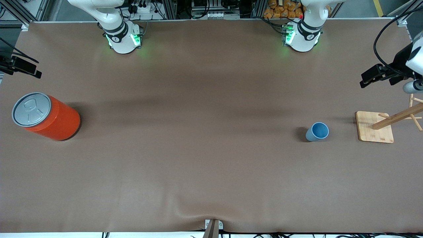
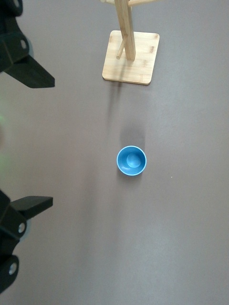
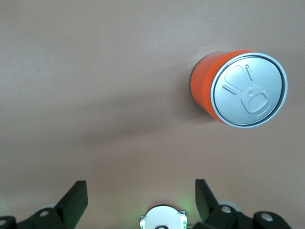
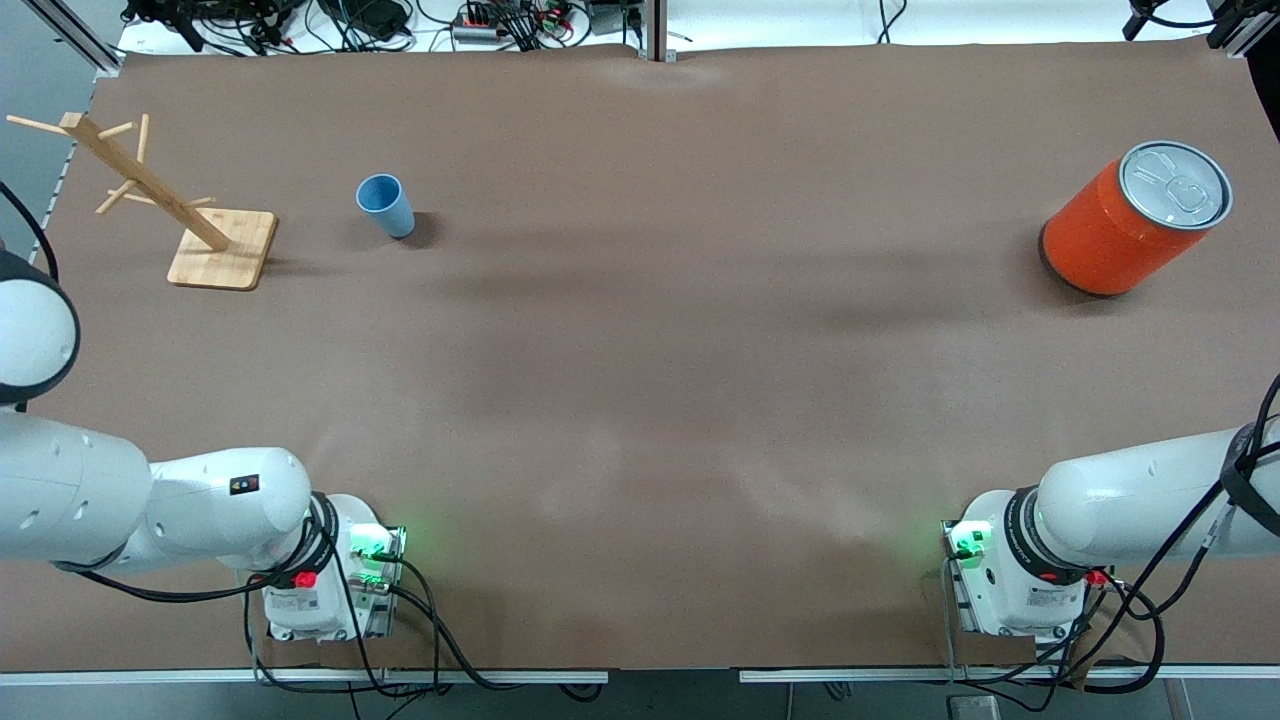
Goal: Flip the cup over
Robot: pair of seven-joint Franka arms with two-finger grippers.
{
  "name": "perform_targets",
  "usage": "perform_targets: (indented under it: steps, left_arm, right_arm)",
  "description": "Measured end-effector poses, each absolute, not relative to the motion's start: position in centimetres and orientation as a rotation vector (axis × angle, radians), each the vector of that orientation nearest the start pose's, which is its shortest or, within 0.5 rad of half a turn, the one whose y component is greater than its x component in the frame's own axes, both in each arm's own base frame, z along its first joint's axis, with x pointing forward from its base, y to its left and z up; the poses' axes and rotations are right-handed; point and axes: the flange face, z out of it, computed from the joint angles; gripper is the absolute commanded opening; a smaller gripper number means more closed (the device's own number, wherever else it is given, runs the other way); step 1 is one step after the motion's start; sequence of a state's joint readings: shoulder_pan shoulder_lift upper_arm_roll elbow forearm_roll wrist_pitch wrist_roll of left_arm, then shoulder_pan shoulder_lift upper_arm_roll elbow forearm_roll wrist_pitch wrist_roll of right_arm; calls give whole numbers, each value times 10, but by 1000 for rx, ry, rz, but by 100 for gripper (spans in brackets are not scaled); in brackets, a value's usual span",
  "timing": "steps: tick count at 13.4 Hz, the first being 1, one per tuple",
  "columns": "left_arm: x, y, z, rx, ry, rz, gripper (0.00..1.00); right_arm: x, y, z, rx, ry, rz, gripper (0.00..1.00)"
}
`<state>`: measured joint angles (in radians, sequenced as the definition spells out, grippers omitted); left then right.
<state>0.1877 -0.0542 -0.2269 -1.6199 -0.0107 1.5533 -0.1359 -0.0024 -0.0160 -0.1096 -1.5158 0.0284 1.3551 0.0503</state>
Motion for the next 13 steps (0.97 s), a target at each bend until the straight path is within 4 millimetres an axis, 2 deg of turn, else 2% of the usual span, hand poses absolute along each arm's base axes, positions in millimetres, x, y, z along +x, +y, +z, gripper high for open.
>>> perform_targets:
  steps: [6, 10, 13]
  left_arm:
    - [535, -23, 632, -3134, -186, -2, 100]
    - [531, -36, 636, -3124, -271, -7, 100]
    - [530, -31, 643, -3082, -257, -31, 100]
  right_arm:
    - [524, -56, 642, -3090, 245, 214, 100]
    - [524, -56, 642, -3090, 245, 213, 100]
    - [524, -56, 642, -3090, 246, 213, 100]
